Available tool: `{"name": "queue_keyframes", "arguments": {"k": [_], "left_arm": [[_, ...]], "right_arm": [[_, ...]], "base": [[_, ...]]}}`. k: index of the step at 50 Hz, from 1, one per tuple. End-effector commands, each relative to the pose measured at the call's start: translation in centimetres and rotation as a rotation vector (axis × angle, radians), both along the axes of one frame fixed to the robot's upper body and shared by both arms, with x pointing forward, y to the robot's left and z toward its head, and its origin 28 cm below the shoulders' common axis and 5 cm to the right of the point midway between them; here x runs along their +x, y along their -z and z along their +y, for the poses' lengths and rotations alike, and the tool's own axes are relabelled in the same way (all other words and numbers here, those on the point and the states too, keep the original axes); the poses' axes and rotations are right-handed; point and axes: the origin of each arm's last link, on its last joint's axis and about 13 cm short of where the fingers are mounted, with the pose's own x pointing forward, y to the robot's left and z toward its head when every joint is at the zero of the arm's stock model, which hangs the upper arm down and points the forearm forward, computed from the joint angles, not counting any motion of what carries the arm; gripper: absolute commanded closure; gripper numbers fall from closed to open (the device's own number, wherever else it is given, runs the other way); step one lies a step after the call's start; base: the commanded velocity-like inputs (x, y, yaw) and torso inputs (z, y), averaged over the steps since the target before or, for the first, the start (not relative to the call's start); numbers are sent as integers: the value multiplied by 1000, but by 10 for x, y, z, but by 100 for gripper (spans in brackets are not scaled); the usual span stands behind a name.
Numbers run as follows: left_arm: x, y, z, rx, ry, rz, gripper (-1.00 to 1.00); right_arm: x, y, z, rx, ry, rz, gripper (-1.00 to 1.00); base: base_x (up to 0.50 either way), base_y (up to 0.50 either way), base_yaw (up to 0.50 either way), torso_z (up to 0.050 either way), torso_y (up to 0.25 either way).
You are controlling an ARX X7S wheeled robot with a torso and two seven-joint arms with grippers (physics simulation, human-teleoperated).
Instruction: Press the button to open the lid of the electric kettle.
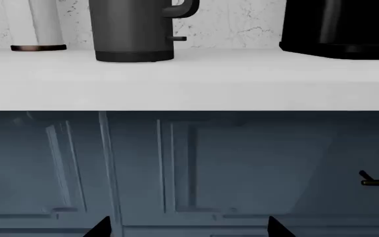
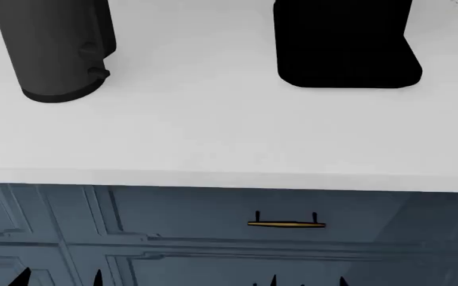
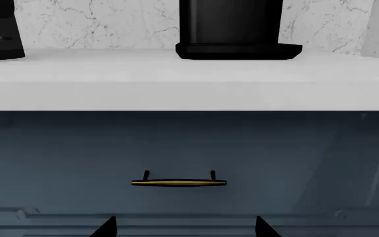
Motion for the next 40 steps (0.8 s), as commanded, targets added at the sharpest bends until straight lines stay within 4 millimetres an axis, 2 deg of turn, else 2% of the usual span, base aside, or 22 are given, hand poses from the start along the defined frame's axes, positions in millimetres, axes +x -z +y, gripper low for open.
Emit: {"name": "queue_keyframes", "arguments": {"k": [1,11,24,27,30,31,33,34,35,40], "left_arm": [[1,1,0,0,0,0,-100],[0,11,1,-18,2,13,-100],[-3,7,-1,13,19,35,-100],[-3,5,0,9,13,37,-100],[-5,-10,-1,13,-6,23,-100],[-7,-25,-4,16,20,4,-100],[-9,-43,-6,18,25,-26,-100],[-8,-55,-4,3,-54,-12,-100],[-9,-70,-4,-70,-35,-57,-100],[-12,-126,-10,-5,47,-82,-100]], "right_arm": [[1,0,0,0,0,0,-100],[1,1,-1,-16,-4,6,-100],[0,4,3,1,-20,26,-100],[-1,-1,3,0,-18,31,-100],[-3,-12,3,-16,-17,4,-100],[-4,-26,2,-6,-6,-23,-100],[-4,-34,2,-20,-24,-25,-100],[-2,-40,1,-14,-21,-27,-100],[-2,-46,0,-14,-20,-29,-100],[3,-87,-5,-10,12,-52,-100]], "base": [[0,0,0,0,0],[0,0,0,0,0],[0,0,0,0,0],[0,0,0,0,0],[0,0,0,0,0],[0,0,0,0,0],[0,0,0,0,0],[0,0,0,0,0],[0,0,0,0,0],[0,0,0,0,0]]}}
